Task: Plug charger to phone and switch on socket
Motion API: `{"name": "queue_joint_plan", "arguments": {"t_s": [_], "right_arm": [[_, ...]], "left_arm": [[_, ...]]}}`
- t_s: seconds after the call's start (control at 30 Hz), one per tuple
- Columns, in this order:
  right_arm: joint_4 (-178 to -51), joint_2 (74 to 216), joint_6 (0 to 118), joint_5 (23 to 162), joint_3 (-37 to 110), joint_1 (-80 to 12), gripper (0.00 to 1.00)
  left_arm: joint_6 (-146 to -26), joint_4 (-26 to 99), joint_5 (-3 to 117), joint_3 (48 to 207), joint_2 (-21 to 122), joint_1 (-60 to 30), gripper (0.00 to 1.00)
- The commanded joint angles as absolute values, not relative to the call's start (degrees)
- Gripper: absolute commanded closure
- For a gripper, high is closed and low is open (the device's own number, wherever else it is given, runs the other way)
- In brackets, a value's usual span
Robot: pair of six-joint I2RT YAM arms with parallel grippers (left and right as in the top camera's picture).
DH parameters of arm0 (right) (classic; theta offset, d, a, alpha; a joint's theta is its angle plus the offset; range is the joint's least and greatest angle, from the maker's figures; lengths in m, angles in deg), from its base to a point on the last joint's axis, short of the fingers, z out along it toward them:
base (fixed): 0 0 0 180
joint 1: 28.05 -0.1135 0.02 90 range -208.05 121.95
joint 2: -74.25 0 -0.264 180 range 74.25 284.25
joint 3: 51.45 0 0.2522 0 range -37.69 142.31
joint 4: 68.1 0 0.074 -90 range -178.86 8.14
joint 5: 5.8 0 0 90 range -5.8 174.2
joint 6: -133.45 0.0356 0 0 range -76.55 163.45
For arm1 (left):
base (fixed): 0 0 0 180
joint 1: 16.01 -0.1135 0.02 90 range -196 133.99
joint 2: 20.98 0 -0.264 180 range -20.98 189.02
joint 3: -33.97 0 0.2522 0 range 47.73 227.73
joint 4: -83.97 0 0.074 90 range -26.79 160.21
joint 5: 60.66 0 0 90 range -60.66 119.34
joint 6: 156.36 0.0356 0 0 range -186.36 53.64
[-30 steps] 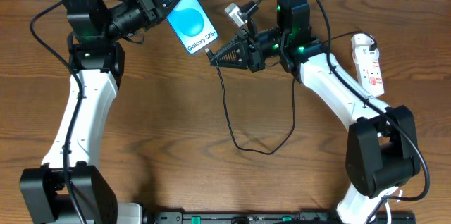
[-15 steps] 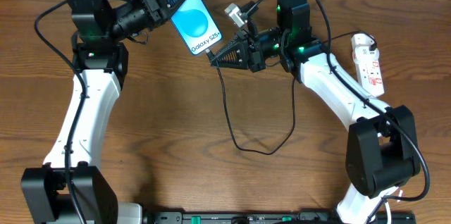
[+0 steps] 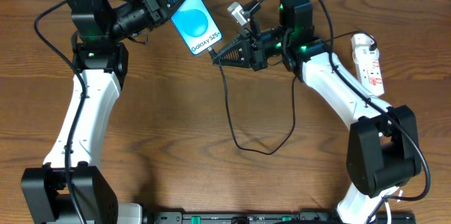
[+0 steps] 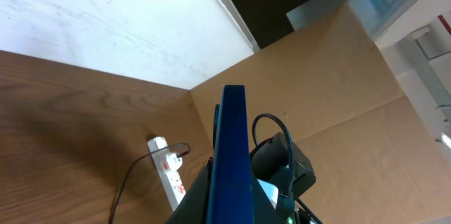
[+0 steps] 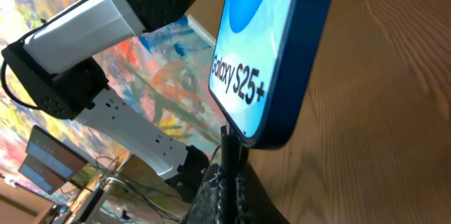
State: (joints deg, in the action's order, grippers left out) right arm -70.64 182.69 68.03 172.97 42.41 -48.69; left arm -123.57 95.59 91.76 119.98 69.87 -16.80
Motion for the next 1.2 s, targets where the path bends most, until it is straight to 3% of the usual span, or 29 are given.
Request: {"name": "queue_joint_plan", "arguments": {"t_s": [0.0,1.17], "right_arm": [[-70.51,181.40,68.27,172.82,43.19,-47.47,0.99],[-70.46,181.40,69.78,170.68,43.21,-48.39,0.99]], "left_arm": [[-123.90,96.07,93.83,120.70,68.82,-16.41,0.93],[-121.45,96.05,94.90,120.70,68.82,-13.76,0.92]]}}
